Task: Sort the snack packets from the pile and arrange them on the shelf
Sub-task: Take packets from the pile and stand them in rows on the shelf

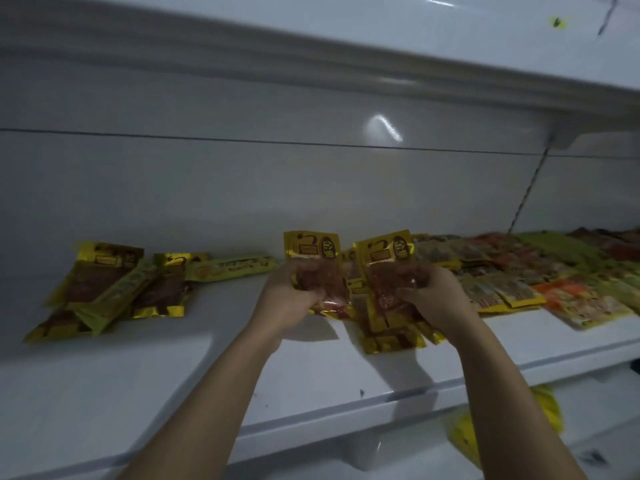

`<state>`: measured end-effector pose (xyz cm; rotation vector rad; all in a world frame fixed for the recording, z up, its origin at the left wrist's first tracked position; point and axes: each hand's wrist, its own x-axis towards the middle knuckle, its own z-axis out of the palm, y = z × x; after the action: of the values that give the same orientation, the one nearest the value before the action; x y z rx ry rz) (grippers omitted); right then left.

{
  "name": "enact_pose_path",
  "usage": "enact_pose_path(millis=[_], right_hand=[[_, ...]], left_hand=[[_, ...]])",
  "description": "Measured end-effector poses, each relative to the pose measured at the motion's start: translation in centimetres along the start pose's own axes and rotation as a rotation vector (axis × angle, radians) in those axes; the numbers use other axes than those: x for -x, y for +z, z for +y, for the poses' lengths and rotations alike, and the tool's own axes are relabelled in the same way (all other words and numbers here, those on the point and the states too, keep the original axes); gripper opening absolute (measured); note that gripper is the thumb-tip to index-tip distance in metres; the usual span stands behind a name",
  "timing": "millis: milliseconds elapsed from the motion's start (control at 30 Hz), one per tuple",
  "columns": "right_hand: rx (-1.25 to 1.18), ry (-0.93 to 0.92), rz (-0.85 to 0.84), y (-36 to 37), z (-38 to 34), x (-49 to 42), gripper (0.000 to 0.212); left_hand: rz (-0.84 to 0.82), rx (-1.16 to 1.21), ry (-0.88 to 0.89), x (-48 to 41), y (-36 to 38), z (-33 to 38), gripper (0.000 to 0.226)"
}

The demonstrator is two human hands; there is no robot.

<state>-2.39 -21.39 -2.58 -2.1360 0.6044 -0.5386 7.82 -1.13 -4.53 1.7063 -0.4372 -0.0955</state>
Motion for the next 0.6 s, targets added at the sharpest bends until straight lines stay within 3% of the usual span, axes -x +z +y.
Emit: enact_pose_path(millis=[300, 467, 600], right_hand=[[0.04, 0.038, -0.062, -5.8, 4.6, -2.2, 0.032], [0.042, -0.025, -0.135, -5.8, 6.7, -4.1, 0.038], [0.067, -0.11, -0.161, -5.3, 5.9, -6.5, 0.026]], left_hand=[[-0.095, -0.04, -0.06, -0.2, 8.0, 0.2, 0.052], [-0.015, -0.082, -0.047, -0.9, 10.7, -0.1, 0.048], [0.062, -0.073, -0.066, -3.1, 10.7, 0.6, 0.044]])
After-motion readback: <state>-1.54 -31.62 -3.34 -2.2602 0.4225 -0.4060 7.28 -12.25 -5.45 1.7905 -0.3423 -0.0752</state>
